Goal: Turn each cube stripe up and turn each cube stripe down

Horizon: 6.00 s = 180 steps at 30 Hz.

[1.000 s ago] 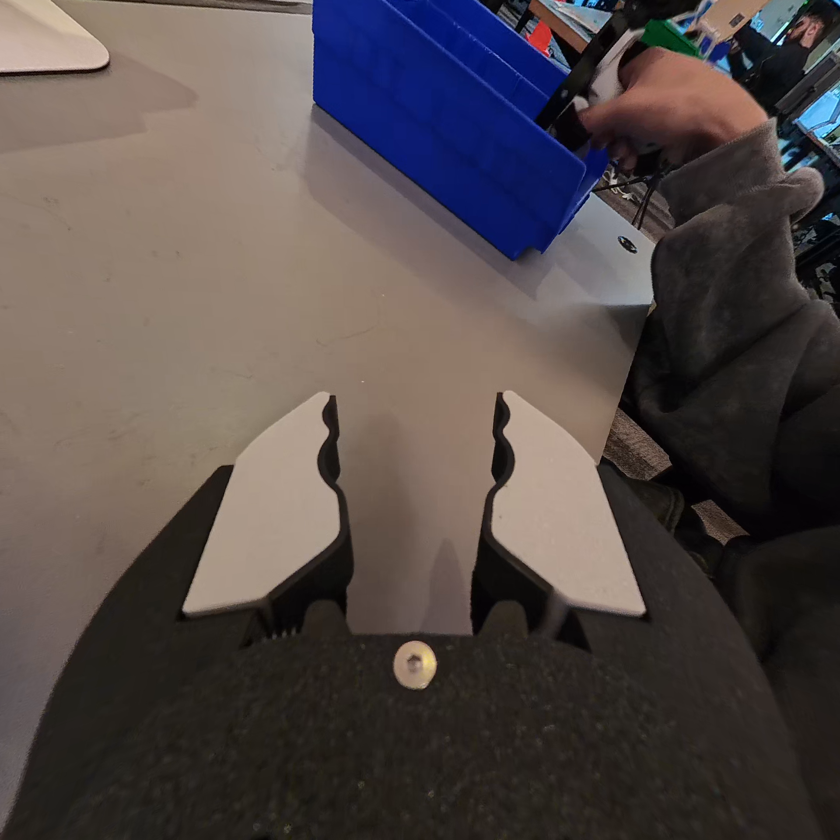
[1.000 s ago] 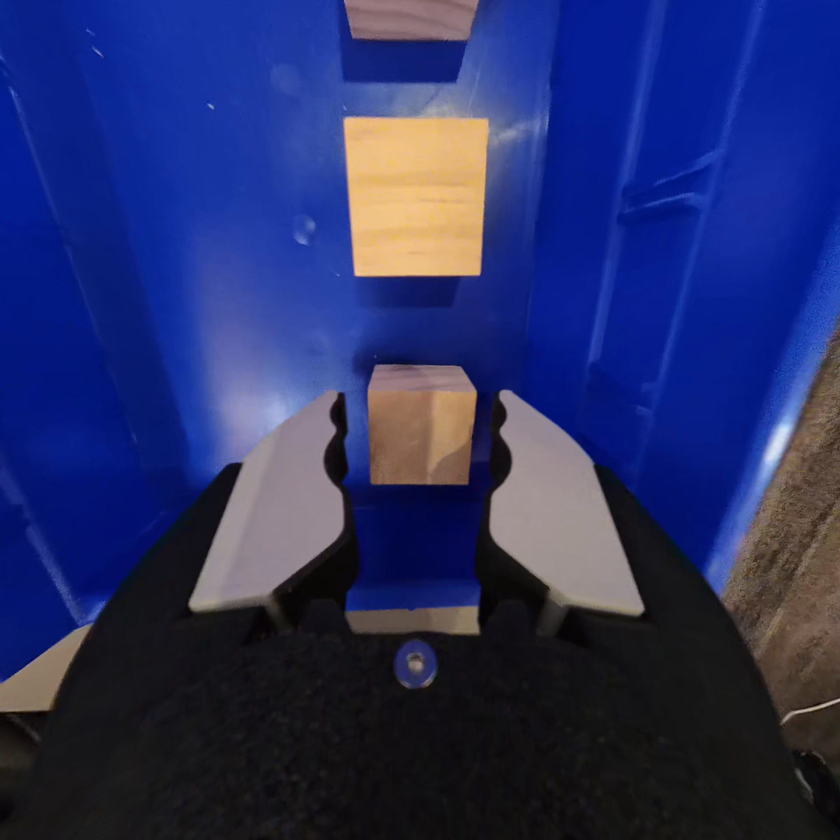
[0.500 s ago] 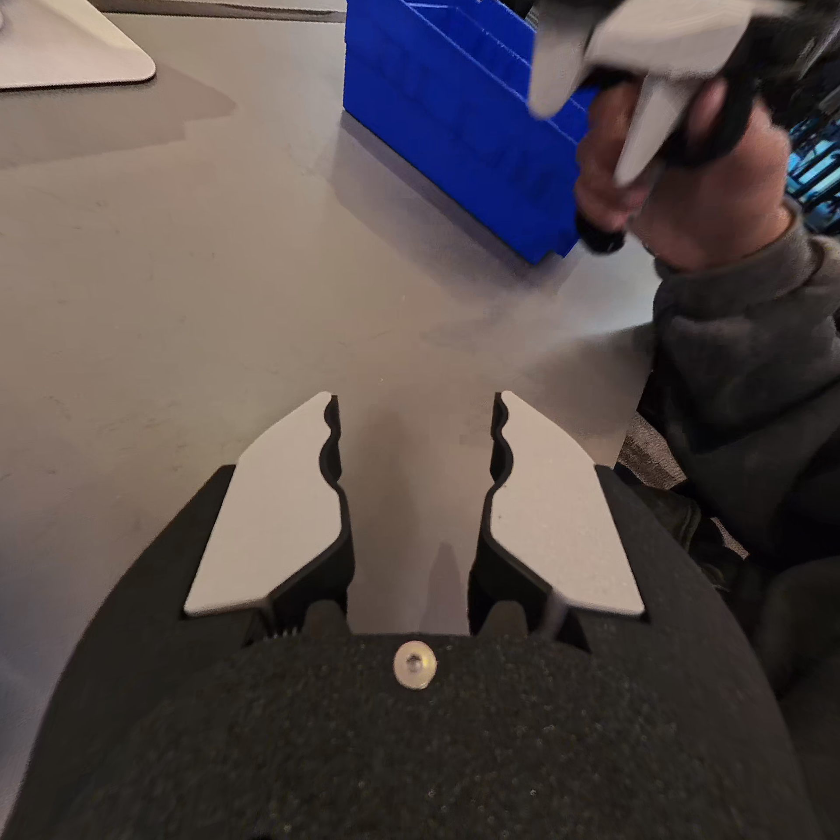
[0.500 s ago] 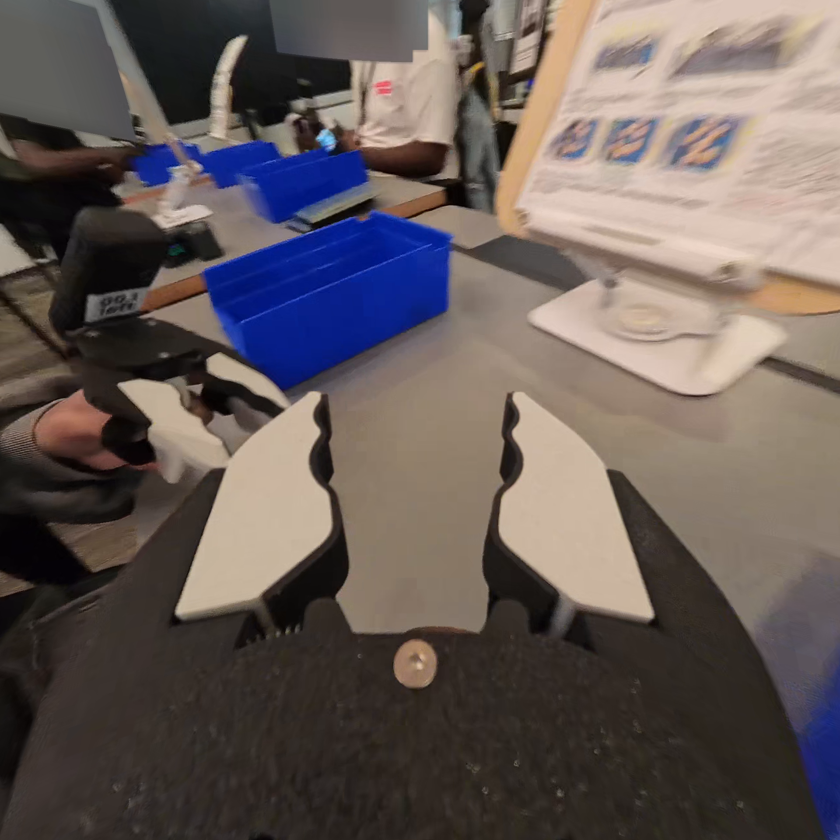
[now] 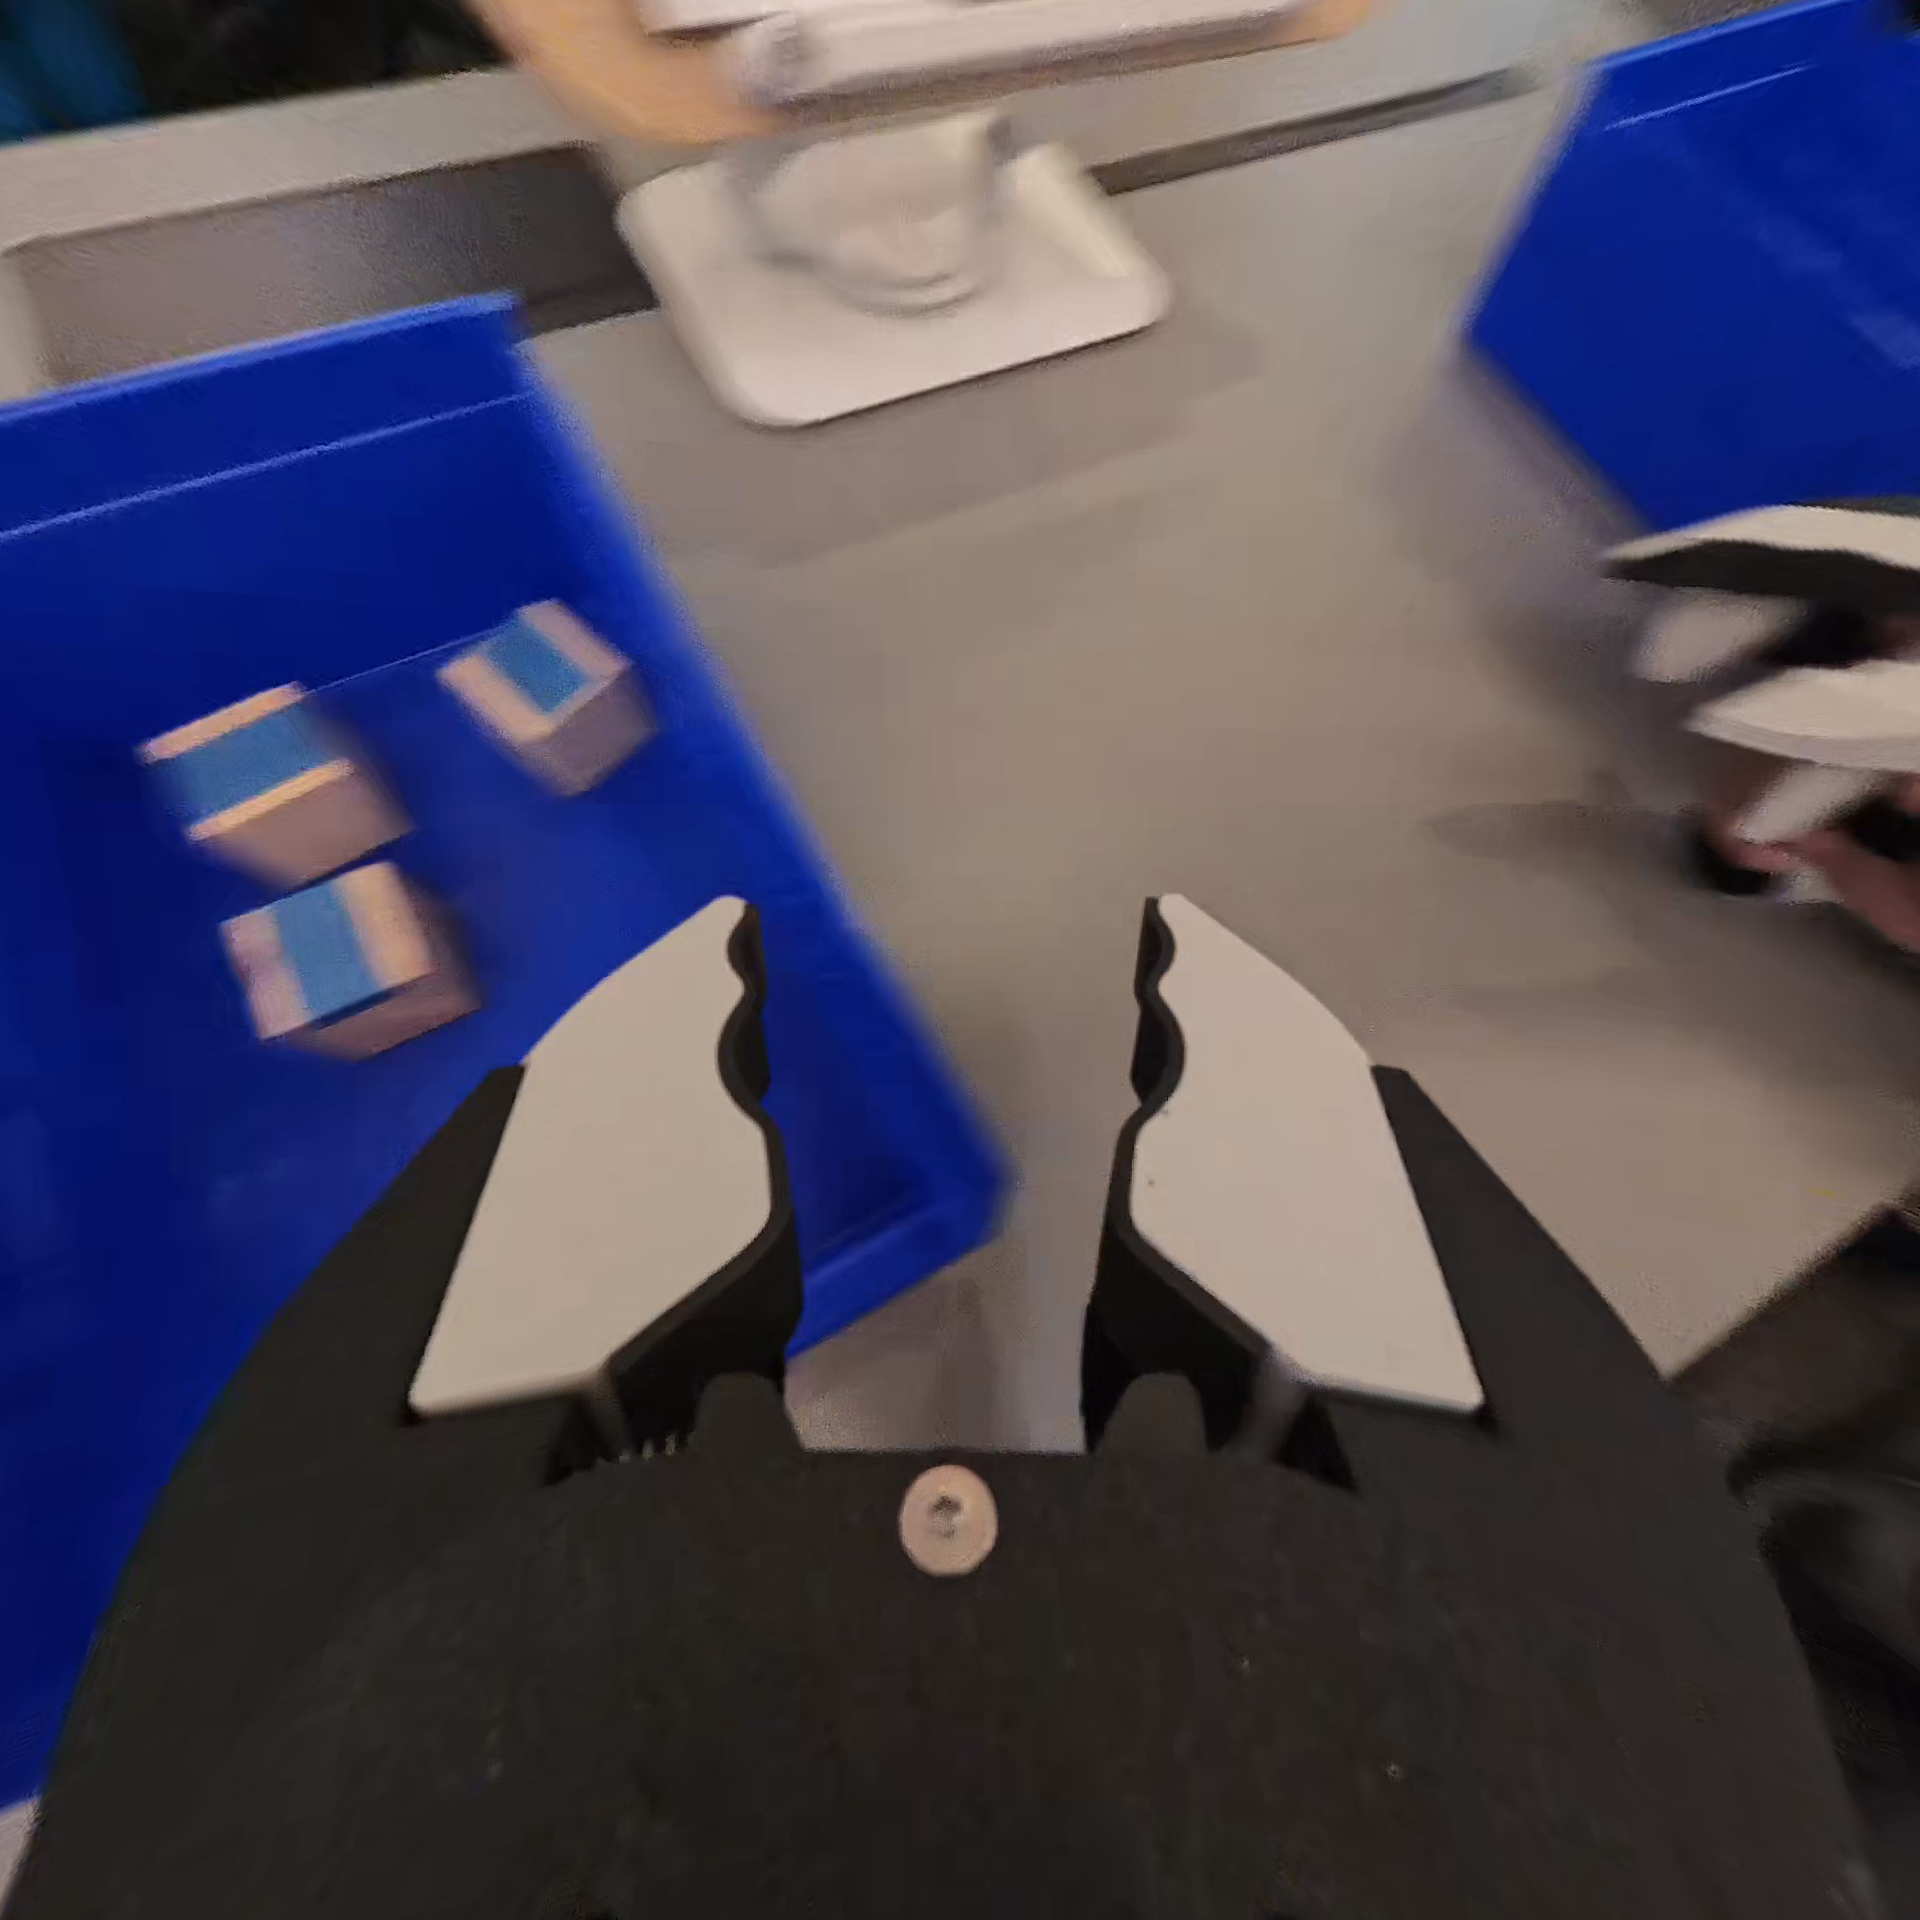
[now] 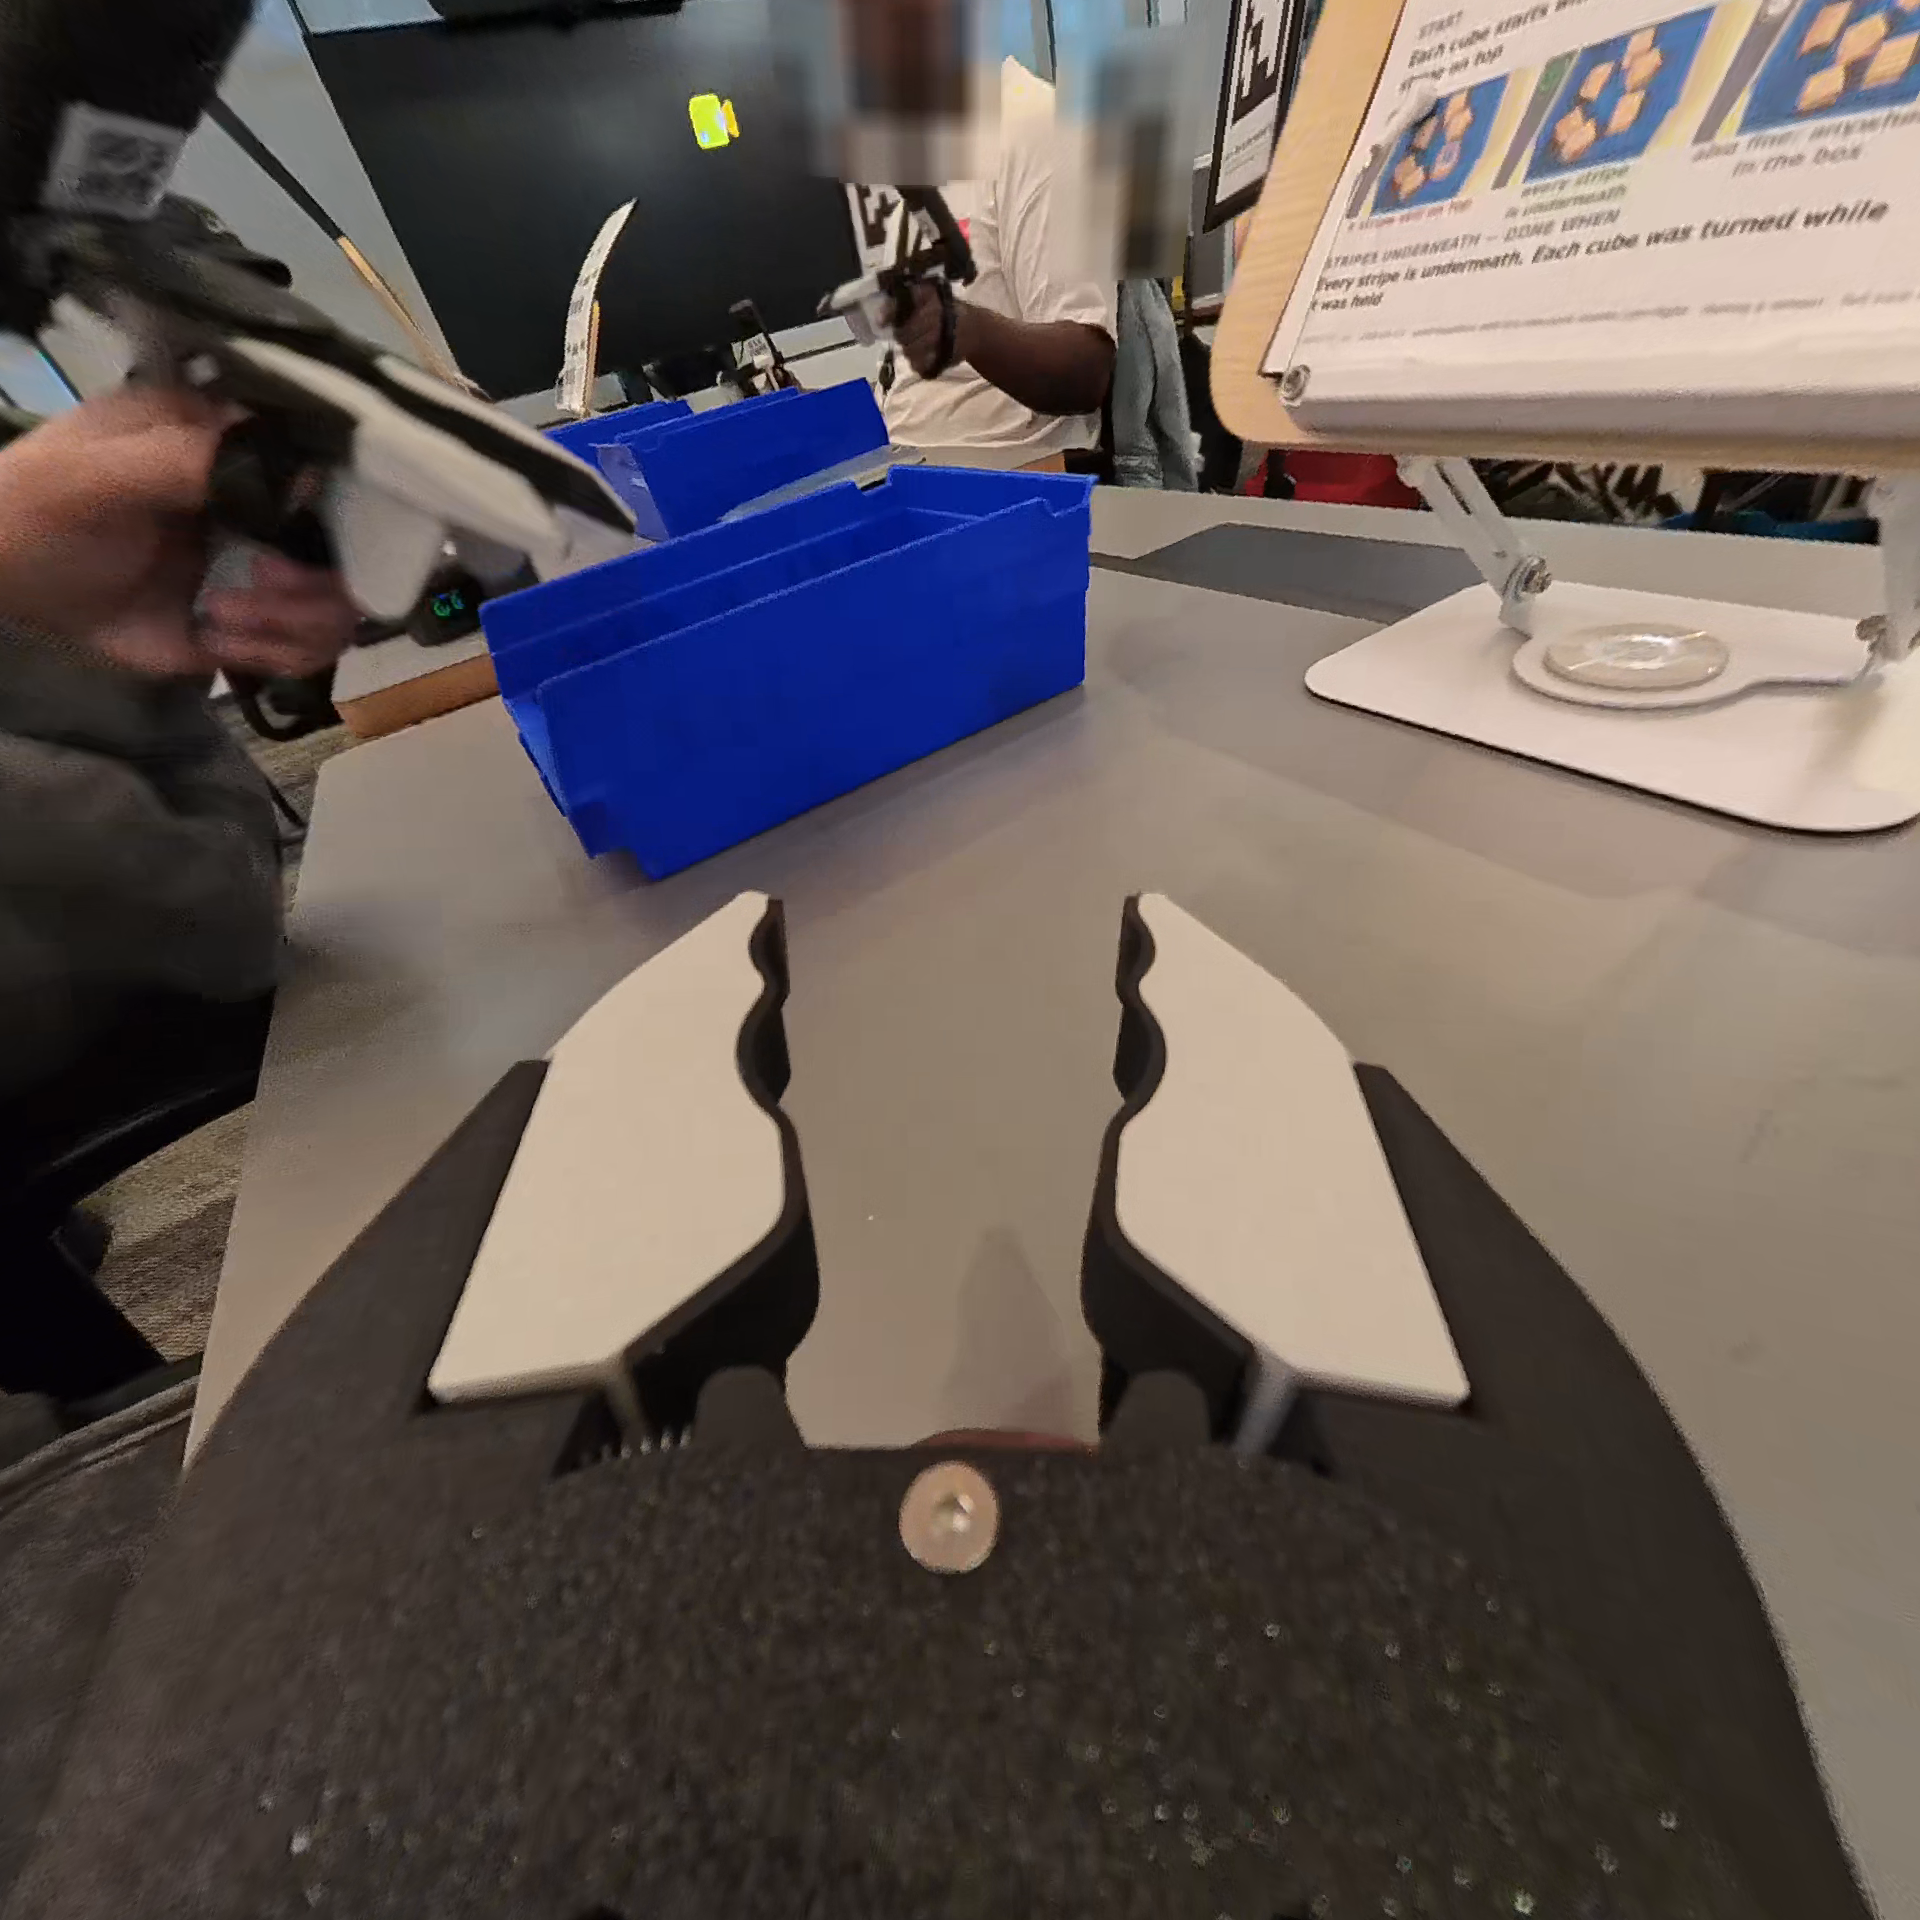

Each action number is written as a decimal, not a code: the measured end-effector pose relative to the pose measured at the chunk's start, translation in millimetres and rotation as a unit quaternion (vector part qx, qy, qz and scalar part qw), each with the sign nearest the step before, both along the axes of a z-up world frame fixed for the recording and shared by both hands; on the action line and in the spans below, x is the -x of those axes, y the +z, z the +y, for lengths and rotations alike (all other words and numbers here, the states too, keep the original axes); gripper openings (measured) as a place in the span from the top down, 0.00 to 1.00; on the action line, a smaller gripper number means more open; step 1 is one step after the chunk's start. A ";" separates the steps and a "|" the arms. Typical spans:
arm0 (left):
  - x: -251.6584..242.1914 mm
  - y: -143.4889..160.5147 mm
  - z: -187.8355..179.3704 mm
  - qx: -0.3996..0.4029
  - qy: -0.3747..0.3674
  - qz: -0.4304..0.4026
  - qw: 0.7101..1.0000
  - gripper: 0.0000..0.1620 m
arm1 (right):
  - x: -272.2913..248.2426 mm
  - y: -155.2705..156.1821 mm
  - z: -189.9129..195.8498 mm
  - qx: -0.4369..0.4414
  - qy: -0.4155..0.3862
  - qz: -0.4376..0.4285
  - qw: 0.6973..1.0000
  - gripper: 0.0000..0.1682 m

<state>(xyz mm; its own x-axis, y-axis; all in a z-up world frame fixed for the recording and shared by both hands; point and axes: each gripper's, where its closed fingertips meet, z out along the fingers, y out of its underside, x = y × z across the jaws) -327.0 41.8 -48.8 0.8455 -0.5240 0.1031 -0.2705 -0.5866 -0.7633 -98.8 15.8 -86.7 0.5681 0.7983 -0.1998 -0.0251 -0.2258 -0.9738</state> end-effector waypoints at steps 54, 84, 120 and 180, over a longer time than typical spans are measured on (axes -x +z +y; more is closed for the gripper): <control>-210.6 53.1 -32.0 0.316 -0.225 -0.505 0.771 0.73 | -3.2 -1.9 -20.6 -0.093 0.081 -0.086 0.989 0.64; -236.2 33.6 -61.3 0.377 -0.268 -0.486 0.742 0.59 | -7.3 66.0 -29.5 -0.197 0.008 -0.086 0.977 0.73; -188.8 -2.6 -28.1 0.189 -0.202 -0.184 0.943 0.59 | -269.2 -76.1 4.4 0.466 -0.311 -0.348 0.752 0.60; 42.5 -2.2 81.5 0.136 0.128 0.015 0.982 0.73 | -36.9 20.1 29.6 0.002 -0.083 -0.017 0.996 0.60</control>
